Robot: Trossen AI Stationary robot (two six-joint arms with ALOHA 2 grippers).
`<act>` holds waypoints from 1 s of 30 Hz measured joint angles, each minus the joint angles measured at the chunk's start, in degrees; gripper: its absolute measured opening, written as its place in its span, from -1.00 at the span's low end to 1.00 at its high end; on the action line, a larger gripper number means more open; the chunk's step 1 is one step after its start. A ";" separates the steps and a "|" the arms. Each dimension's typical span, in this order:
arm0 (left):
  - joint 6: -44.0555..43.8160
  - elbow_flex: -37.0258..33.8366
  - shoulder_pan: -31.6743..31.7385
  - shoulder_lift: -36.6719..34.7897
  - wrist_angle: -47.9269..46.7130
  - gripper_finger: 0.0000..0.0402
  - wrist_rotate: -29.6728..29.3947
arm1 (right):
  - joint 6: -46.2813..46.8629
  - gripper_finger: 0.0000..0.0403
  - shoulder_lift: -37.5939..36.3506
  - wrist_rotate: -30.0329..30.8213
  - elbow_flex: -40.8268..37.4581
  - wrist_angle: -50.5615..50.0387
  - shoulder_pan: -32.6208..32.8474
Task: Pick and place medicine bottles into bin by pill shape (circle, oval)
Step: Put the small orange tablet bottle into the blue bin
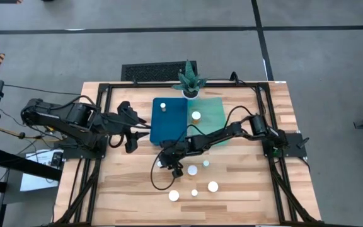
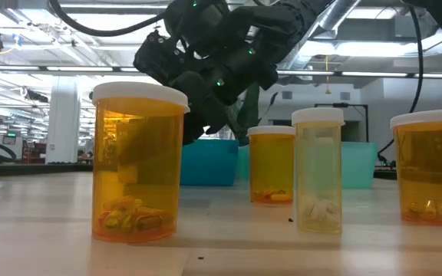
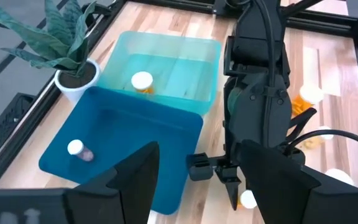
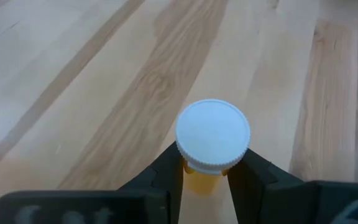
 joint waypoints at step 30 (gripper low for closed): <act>0.02 -0.01 0.00 0.02 -0.12 0.10 -0.86 | 0.34 -0.41 1.40 1.61 -0.02 1.68 -0.79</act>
